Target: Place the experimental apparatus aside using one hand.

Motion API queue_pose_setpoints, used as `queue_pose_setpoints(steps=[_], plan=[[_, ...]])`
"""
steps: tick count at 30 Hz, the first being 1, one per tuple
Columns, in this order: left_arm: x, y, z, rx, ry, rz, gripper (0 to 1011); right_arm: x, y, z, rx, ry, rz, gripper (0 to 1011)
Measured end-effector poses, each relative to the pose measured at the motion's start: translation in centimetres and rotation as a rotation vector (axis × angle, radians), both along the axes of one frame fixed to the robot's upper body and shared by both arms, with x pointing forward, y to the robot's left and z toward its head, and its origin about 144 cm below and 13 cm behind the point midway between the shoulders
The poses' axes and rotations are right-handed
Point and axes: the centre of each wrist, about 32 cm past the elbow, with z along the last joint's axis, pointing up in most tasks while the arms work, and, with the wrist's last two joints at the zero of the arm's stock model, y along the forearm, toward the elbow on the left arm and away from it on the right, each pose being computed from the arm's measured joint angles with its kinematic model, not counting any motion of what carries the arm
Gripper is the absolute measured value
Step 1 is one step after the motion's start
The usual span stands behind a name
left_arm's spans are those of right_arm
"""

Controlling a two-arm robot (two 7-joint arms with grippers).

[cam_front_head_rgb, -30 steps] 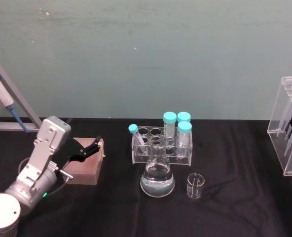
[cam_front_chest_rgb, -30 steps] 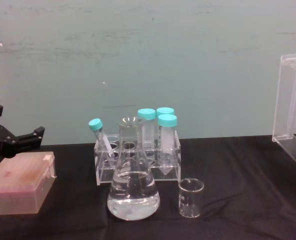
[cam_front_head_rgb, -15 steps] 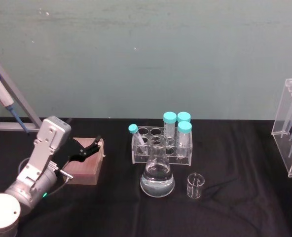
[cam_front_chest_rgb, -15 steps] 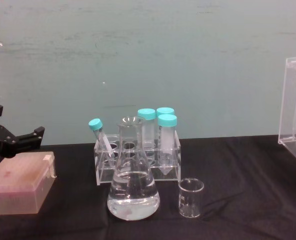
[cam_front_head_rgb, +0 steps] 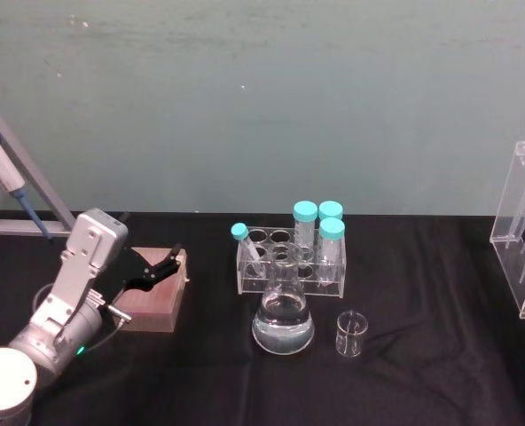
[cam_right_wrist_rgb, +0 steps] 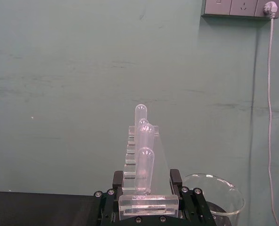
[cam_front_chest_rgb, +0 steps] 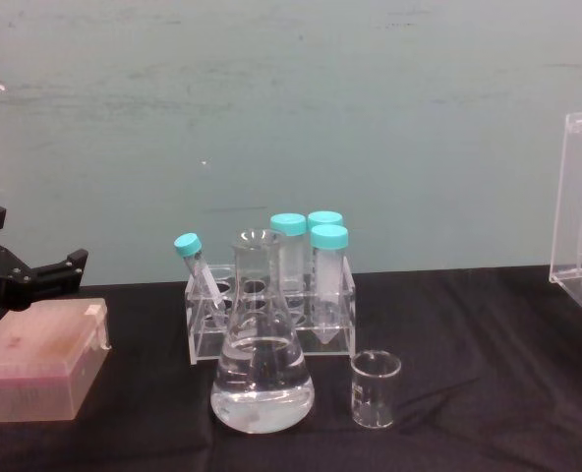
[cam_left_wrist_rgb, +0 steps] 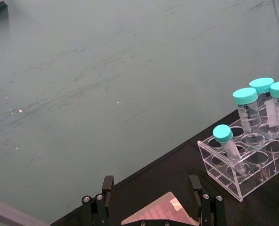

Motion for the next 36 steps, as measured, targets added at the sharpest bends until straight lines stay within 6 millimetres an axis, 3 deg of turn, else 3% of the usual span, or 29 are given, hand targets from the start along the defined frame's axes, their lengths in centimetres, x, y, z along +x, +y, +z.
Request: queue_pose_setpoints(steps=[36], plan=[[0.00,0.00,0.00,0.000,0.000,0.000,1000,-0.23,-0.74,-0.10,0.026,0.030,-0.010,596]])
